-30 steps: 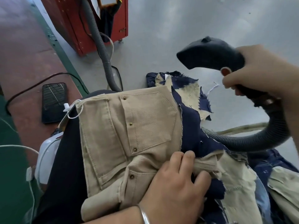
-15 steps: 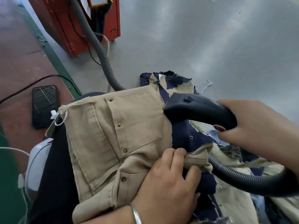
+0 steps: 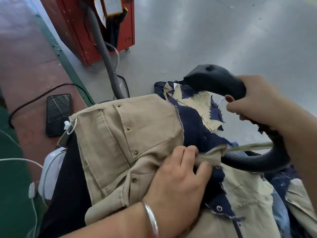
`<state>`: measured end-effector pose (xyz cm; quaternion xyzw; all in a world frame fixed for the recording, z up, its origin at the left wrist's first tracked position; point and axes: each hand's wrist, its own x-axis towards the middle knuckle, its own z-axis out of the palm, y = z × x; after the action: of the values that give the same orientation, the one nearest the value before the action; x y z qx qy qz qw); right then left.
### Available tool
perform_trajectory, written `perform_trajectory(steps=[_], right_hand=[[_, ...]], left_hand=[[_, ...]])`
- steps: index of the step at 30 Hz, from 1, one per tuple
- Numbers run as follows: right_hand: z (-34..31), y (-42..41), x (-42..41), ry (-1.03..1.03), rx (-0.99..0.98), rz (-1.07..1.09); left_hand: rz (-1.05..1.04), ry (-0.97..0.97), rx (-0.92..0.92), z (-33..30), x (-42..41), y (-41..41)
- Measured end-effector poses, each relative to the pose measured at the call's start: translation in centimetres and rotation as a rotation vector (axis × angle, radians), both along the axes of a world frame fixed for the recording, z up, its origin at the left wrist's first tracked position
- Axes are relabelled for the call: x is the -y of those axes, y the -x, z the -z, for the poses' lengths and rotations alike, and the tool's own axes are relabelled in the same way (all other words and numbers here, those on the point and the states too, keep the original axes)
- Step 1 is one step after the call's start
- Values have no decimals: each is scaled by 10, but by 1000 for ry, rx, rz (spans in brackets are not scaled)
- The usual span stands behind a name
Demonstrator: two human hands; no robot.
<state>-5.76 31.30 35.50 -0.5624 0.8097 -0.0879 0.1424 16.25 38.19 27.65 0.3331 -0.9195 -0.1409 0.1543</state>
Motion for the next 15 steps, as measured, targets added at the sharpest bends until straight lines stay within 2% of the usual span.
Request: perform_trajectory(steps=[6,12,15], right_hand=[[-42,13,-60,55,81,40],[-47,-7,-87,-74,-61,-87],[-44,-35,-75,-156,-144,-163]], left_hand=[[-33,70,157,-14,32,11],[52,68,411,-2,-8,9],[54,65,432,1,-10,9]])
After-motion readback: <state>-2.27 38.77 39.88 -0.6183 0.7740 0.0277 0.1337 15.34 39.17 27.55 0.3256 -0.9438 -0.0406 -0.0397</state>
